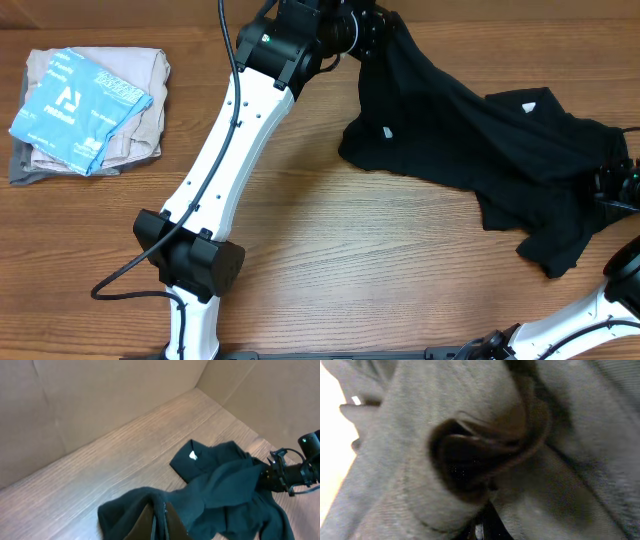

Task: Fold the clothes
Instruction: 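Hold the t-shirt raised with both grippers, draping it onto the table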

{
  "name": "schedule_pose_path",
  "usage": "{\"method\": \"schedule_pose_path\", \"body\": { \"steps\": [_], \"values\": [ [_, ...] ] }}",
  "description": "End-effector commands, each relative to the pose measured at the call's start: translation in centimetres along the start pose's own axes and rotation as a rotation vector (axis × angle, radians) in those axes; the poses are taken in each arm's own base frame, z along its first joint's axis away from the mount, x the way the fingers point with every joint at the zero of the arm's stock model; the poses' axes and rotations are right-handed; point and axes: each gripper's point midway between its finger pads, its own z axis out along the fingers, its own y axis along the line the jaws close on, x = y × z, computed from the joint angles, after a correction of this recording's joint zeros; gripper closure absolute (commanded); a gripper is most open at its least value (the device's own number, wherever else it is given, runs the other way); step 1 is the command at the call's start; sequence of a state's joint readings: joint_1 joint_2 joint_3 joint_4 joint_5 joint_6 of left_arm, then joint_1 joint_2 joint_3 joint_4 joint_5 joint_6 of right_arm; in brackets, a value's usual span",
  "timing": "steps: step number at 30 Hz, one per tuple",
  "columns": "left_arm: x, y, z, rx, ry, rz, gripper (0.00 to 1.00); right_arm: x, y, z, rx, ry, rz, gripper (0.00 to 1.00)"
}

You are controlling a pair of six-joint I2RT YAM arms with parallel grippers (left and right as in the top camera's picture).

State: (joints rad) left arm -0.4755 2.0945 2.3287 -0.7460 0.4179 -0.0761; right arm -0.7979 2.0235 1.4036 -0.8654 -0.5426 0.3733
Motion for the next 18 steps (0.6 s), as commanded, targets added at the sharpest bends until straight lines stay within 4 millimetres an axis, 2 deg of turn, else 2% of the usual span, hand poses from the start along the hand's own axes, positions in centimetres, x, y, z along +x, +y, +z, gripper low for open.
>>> {"method": "schedule_pose_path", "body": {
  "steps": [1, 4, 7, 12, 15, 18],
  "values": [
    [-3.0, 0.2, -2.4, -0.049, -0.089, 0.032, 0.96, -0.9, 4.3, -2.6, -0.136, -0.026, -0.063, 0.96],
    [-5.4, 0.5, -4.6, -0.123, -0.158, 0.068, 0.96, -1.4, 7.7, -6.9, -0.172, -0.092, -0.133, 0.96],
    [-7.2, 0.4, -7.0, -0.187, -0.211, 0.117, 0.96, -0.4, 11.7, -11.8, -0.194, -0.154, -0.266, 0.96],
    [-8.9, 1.3, -11.0, -0.329, -0.254, 0.156, 0.96, 4.1, 17.1, -18.1, -0.199, -0.196, -0.454, 0.96],
    [-9.5, 2.3, -14.3, -0.435, -0.276, 0.142, 0.96, 7.6, 19.7, -20.3, -0.181, -0.208, -0.573, 0.96],
    [-10.3, 2.6, -18.3, -0.504, -0.313, 0.132, 0.96, 9.8, 21.4, -21.9, -0.125, -0.261, -0.647, 0.96]
  ]
}}
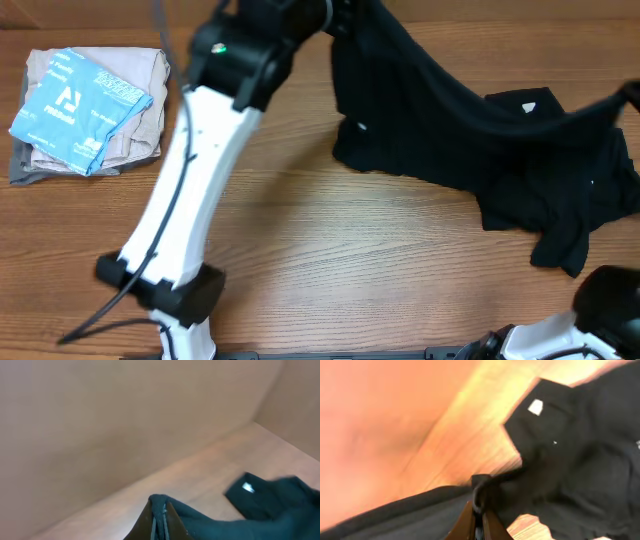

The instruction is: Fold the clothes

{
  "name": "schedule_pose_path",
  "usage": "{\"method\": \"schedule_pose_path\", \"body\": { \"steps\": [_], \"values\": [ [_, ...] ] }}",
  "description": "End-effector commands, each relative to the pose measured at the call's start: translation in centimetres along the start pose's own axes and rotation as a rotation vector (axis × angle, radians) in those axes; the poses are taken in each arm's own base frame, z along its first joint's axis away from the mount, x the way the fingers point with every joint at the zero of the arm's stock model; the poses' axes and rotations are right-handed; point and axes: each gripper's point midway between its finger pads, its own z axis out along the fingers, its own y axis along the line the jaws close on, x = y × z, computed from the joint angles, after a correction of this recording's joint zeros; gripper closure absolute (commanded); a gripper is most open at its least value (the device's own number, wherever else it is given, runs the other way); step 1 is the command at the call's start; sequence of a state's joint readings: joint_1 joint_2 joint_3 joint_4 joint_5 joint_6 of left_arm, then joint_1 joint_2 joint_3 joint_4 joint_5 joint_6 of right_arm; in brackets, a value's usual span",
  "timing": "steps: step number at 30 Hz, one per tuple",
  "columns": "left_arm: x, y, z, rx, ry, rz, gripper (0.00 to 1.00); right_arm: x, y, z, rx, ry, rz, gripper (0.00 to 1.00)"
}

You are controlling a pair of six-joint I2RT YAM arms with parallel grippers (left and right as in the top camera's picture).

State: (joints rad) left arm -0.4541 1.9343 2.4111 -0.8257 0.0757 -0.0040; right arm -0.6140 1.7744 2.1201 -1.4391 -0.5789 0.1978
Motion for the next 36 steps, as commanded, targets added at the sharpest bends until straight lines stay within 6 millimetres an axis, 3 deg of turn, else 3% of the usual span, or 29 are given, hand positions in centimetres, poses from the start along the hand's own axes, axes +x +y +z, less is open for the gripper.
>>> {"method": "schedule_pose_path", "body": {
  "steps": [1, 4, 8, 11, 13, 16, 27, 32, 36],
  "values": [
    [-5.0, 3.5, -7.3, -0.158, -0.141, 0.012, 0.96, 0.2, 2.6, -1.8, 0.077, -0.064, -0.122, 0.96],
    [-4.7, 3.2, -8.6, -0.124, -0.125, -0.003, 0.96, 1.0, 2.8, -2.4, 0.141, -0.073, -0.056, 0.96],
    [-3.2, 3.5, -8.1, -0.139, -0.065, 0.009, 0.96, 2.5, 4.2, -1.6, 0.076, -0.004, -0.061, 0.96],
    [-3.1, 5.2, -8.5, -0.24, -0.059, 0.016, 0.96, 4.0, 6.4, -0.9, -0.012, 0.059, -0.123, 0.96],
    [-4.0, 6.2, -9.6, -0.305, -0.092, 0.014, 0.96, 3.9, 7.1, -1.2, -0.021, 0.04, -0.18, 0.96],
    [-6.1, 6.1, -11.6, -0.315, -0.174, 0.01, 0.96, 2.8, 8.1, -3.0, -0.032, -0.038, -0.199, 0.96],
    [-15.2, 2.7, -20.6, -0.185, -0.579, 0.039, 0.96, 0.1, 13.1, -13.0, -0.176, -0.337, -0.27, 0.96],
    [-17.6, 2.4, -23.6, -0.217, -0.701, 0.12, 0.96, -0.7, 15.8, -16.5, -0.242, -0.471, -0.372, 0.96],
    [-18.4, 2.4, -25.6, -0.257, -0.745, 0.174, 0.96, -0.3, 17.7, -17.9, -0.316, -0.501, -0.434, 0.96]
  ]
}}
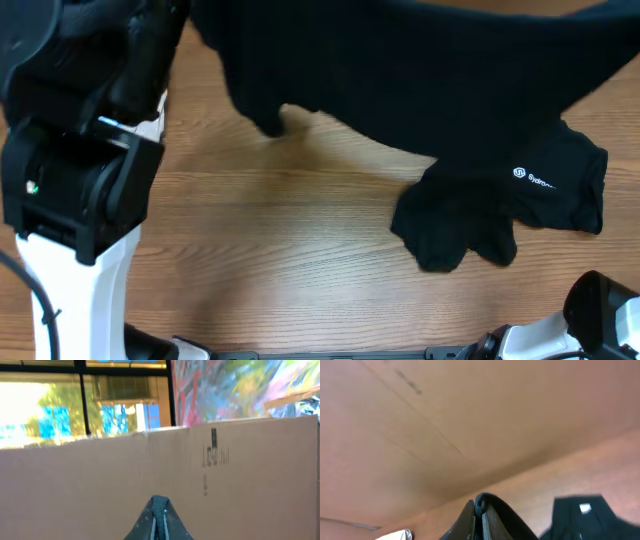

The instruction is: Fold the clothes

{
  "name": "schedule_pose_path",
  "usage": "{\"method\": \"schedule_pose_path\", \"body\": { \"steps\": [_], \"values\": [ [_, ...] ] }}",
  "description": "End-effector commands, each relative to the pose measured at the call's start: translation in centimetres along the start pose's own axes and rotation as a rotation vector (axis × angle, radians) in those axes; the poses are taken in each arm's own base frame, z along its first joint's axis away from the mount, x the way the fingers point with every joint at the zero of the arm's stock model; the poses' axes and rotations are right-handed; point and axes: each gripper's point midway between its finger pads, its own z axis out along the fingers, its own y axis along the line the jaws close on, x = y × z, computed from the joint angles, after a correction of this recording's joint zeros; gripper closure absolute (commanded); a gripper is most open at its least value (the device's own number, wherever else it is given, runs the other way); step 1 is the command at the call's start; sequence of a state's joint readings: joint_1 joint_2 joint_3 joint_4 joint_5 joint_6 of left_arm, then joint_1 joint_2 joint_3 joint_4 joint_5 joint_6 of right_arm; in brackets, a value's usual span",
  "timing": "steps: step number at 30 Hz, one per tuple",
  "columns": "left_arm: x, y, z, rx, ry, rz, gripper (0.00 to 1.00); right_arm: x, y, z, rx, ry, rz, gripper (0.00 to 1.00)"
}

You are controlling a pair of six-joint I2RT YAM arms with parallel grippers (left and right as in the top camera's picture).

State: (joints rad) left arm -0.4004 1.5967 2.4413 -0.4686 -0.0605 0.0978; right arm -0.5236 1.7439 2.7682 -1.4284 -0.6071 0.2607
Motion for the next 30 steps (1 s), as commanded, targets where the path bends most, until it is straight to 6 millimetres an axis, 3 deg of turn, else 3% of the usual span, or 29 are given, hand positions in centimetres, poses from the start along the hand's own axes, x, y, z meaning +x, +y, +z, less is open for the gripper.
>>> {"method": "schedule_pose_path", "body": {
  "steps": [1, 7, 13, 19, 24, 30],
  "values": [
    [-1.9, 0.7, -1.1, -0.031, -0.041, 0.08, 0.96, -0.4, 2.8, -1.6, -0.105, -0.025, -0.042, 0.96],
    [-1.3, 3.1, -2.9, -0.157, 0.035, 0.084, 0.96, 2.0, 4.3, -1.2, -0.172, 0.076, -0.01, 0.96],
    [2.2, 6.4, -4.5, -0.356, 0.206, 0.121, 0.96, 6.8, 5.1, 0.0, -0.161, 0.25, -0.026, 0.96],
    [6.0, 7.2, -5.8, -0.399, 0.373, 0.156, 0.96, 10.9, 4.6, 3.8, -0.11, 0.421, -0.013, 0.96],
    [9.4, 7.4, -6.6, -0.415, 0.496, 0.097, 0.96, 16.4, 4.2, 7.4, -0.104, 0.63, 0.034, 0.96],
    [14.7, 10.2, -6.9, -0.511, 0.66, 0.069, 0.96, 23.6, 2.1, 10.6, -0.025, 0.852, 0.067, 0.96]
  ]
}}
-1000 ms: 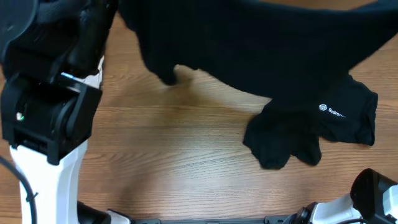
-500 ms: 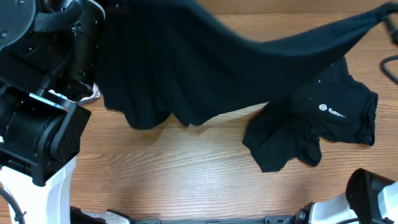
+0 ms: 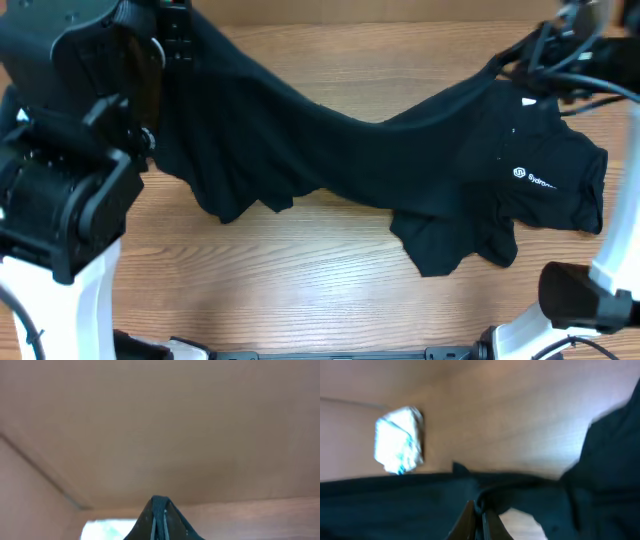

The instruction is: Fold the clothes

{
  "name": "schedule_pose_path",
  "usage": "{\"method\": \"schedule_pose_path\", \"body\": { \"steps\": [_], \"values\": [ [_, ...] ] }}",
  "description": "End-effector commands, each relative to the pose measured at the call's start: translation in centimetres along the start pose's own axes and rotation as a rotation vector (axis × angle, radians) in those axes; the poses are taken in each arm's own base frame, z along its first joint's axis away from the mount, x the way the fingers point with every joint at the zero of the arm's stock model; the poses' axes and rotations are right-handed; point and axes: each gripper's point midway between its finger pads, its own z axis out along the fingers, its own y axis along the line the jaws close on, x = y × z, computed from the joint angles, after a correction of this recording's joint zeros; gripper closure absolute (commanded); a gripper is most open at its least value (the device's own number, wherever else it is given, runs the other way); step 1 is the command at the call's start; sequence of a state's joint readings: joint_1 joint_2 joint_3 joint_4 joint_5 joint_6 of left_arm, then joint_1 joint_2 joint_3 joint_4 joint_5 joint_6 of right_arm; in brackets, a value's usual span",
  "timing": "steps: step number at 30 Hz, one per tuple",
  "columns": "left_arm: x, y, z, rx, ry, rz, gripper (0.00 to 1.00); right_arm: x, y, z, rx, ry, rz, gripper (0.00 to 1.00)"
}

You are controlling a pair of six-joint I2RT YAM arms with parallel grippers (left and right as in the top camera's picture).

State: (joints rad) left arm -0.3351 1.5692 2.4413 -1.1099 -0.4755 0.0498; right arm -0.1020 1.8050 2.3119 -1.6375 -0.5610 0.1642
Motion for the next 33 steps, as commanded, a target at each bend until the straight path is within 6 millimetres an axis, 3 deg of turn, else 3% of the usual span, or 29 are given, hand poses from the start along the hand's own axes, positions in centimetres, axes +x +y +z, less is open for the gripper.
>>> {"method": "schedule_pose_path", "body": {
  "steps": [1, 5, 8, 18, 26, 33],
  "values": [
    [2.1, 1.4, 2.7, -0.072, 0.084, -0.07, 0.96, 1.5, -1.5, 2.9, 0.058, 0.082, 0.014, 0.96],
    [6.1, 0.3, 6.1, -0.007, 0.238, -0.06, 0.96, 3.5, -5.8, 6.4, 0.209, 0.168, 0.137, 0.96],
    [8.9, -0.9, 8.1, 0.025, 0.342, -0.047, 0.96, 5.2, -8.0, 8.7, 0.239, 0.232, 0.189, 0.96],
    [16.7, -3.5, 11.9, 0.049, 0.619, -0.013, 0.96, 11.3, -13.3, 15.1, 0.289, 0.381, 0.276, 0.96],
    [23.6, -8.3, 13.9, 0.212, 0.867, -0.029, 0.96, 15.5, -17.7, 17.9, 0.393, 0.416, 0.312, 0.96],
    [29.5, -13.0, 14.8, 0.346, 1.07, -0.038, 0.96, 17.8, -19.7, 19.7, 0.402, 0.415, 0.336, 0.96]
  ]
}}
